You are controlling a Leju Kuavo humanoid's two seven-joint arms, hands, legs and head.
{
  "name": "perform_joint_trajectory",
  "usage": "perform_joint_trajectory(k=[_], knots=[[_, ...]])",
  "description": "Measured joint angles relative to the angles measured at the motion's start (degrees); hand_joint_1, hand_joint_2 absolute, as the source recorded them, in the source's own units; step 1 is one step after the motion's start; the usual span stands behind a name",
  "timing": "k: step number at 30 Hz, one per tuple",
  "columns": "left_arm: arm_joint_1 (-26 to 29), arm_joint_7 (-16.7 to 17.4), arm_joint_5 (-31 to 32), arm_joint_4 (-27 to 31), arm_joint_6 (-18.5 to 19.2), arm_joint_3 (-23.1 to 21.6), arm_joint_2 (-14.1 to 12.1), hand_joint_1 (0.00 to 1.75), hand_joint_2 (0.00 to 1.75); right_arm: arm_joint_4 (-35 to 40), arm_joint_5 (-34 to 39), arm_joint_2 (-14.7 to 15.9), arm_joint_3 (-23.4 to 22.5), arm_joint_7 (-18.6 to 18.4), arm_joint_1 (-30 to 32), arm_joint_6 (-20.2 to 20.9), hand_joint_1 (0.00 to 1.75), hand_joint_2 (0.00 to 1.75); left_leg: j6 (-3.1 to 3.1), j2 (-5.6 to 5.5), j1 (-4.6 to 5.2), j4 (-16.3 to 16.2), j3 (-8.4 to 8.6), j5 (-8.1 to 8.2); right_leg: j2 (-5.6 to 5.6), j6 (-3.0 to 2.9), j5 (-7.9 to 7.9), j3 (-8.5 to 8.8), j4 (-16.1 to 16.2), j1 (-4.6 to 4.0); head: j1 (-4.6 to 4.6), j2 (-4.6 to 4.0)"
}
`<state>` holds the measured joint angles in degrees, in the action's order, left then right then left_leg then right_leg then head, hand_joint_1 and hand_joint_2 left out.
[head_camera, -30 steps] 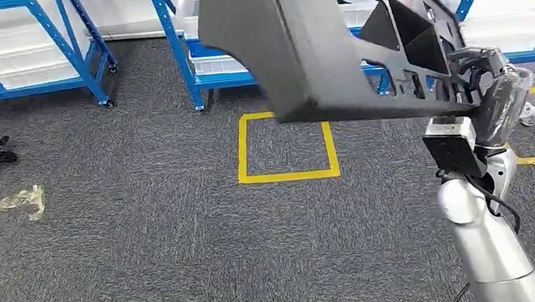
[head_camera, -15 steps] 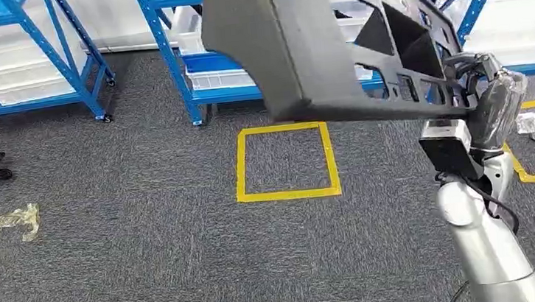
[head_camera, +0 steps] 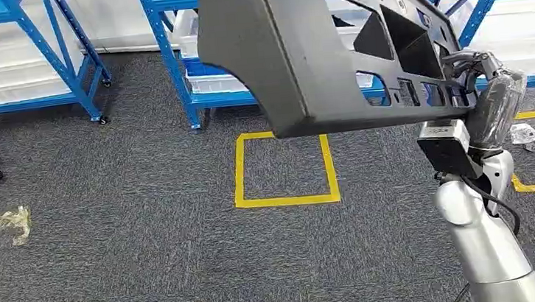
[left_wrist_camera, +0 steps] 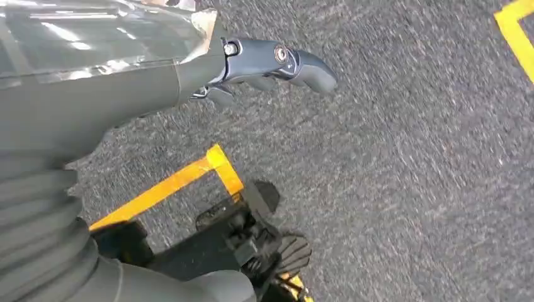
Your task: Take the parts from the cabinet and place them on the table.
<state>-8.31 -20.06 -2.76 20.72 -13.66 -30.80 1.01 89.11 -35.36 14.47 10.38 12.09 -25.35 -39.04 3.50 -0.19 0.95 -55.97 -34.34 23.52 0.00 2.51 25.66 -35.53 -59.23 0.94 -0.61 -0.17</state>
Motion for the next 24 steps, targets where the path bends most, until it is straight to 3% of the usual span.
perform_joint_trajectory(k=[3, 4, 5, 6, 8, 9, 11, 12, 13, 23, 24], knots=[[0.0, 0.0, 0.1, 0.0, 0.1, 0.0, 0.1, 0.0, 1.75, 0.0, 0.0, 0.0, 0.0, 0.0, 0.0, 0.0, 1.75, 1.75, 0.39, -0.03, 0.06, -0.1, -0.03, 0.07, 0.03, -0.9, 5.62, -5.88, -12.7, -0.09, 0.07, 0.02], [0.0, 0.0, 0.1, 0.0, 0.1, 0.0, 0.2, 0.0, 1.75, 0.0, 0.0, 0.0, 0.0, 0.0, 0.3, 0.0, 1.75, 1.75, 0.42, -0.12, 0.09, -0.1, -0.07, 0.1, 0.03, -0.72, 6.42, -7.49, -15.9, -0.12, 0.13, 0.02], [0.0, 0.0, 0.1, 0.0, 0.1, 0.0, 0.2, 0.0, 1.75, -0.1, 0.0, 0.0, 0.0, 0.0, 0.4, 0.0, 1.75, 1.75, 0.45, -0.2, 0.11, -0.1, -0.05, 0.13, 0.02, -0.37, 6.18, -7.71, -16.3, -0.1, 0.07, 0.02], [0.0, 0.0, 0.1, 0.0, 0.1, 0.0, 0.2, 0.0, 1.75, -0.1, 0.1, 0.0, 0.0, 0.0, 0.4, 0.0, 1.75, 1.75, 0.45, -0.3, 0.11, -0.2, -0.03, 0.18, 0.01, 0.1, 5.22, -6.74, -14.2, -0.08, 0.09, 0.02], [0.0, -0.1, 0.1, 0.0, 0.1, 0.0, 0.2, 0.0, 1.75, 0.0, 0.3, 0.1, 0.0, -0.1, 0.4, 0.0, 1.75, 1.75, 0.27, -0.41, 0.1, -0.4, 0.12, 0.39, -0.03, 1.19, 1.24, -1.26, -3.5, -0.04, 0.09, 0.02], [0.0, -0.1, 0.2, 0.0, 0.3, 0.0, 0.3, 0.0, 1.75, 0.0, 0.4, 0.1, 0.0, -0.2, 0.4, 0.0, 1.75, 1.75, 0.05, -0.54, 0.11, -0.6, 0.09, 0.59, -0.1, 1.24, -0.15, 1.3, 1.6, -0.04, 0.13, 0.02], [0.1, -0.2, 0.3, 0.0, 0.5, 0.0, 0.2, 0.0, 1.75, 0.0, 0.7, 0.2, 0.0, -0.3, 0.5, 0.0, 1.75, 1.75, -0.39, -0.65, 0.58, -1.0, -0.17, 0.93, 0.01, 0.13, -0.39, 1.83, 2.1, -0.23, 0.01, 0.02], [0.1, -0.2, 0.3, 0.0, 0.5, 0.0, 0.2, 0.0, 1.75, 0.0, 0.8, 0.2, 0.0, -0.4, 0.6, 0.0, 1.75, 1.75, 0.54, -0.64, 0.69, -1.2, -0.19, 1.14, 0.02, 0.22, -0.45, 1.85, 2.2, -0.04, -0.08, 0.02], [0.1, -0.2, 0.3, 0.0, 0.5, 0.0, 0.2, 0.0, 1.75, 0.0, 0.9, 0.3, 0.0, -0.5, 0.6, 0.0, 1.75, 1.75, 0.86, -0.65, 0.68, -1.2, -0.16, 1.04, 0.06, 0.21, -0.45, 1.91, 2.1, -0.08, -0.02, 0.02], [0.3, -0.3, 0.2, 0.0, 0.7, 0.0, 0.3, 0.0, 1.75, 0.1, 1.3, 0.4, -0.1, -0.5, 0.9, 0.0, 1.75, 1.75, 0.22, -0.64, 0.61, -0.8, -0.03, 1.06, 0.07, 0.08, -0.36, 1.89, 2.2, -0.11, -0.04, 0.02], [0.4, -0.3, 0.2, 0.0, 0.7, 0.0, 0.2, 0.0, 1.75, 0.2, 1.3, 0.4, -0.1, -0.4, 1.1, -0.1, 1.75, 1.75, 0.41, -0.64, 0.71, -1.0, -0.07, 1.16, 0.08, 0.12, -0.36, 1.9, 2.2, -0.04, -0.06, 0.02]])
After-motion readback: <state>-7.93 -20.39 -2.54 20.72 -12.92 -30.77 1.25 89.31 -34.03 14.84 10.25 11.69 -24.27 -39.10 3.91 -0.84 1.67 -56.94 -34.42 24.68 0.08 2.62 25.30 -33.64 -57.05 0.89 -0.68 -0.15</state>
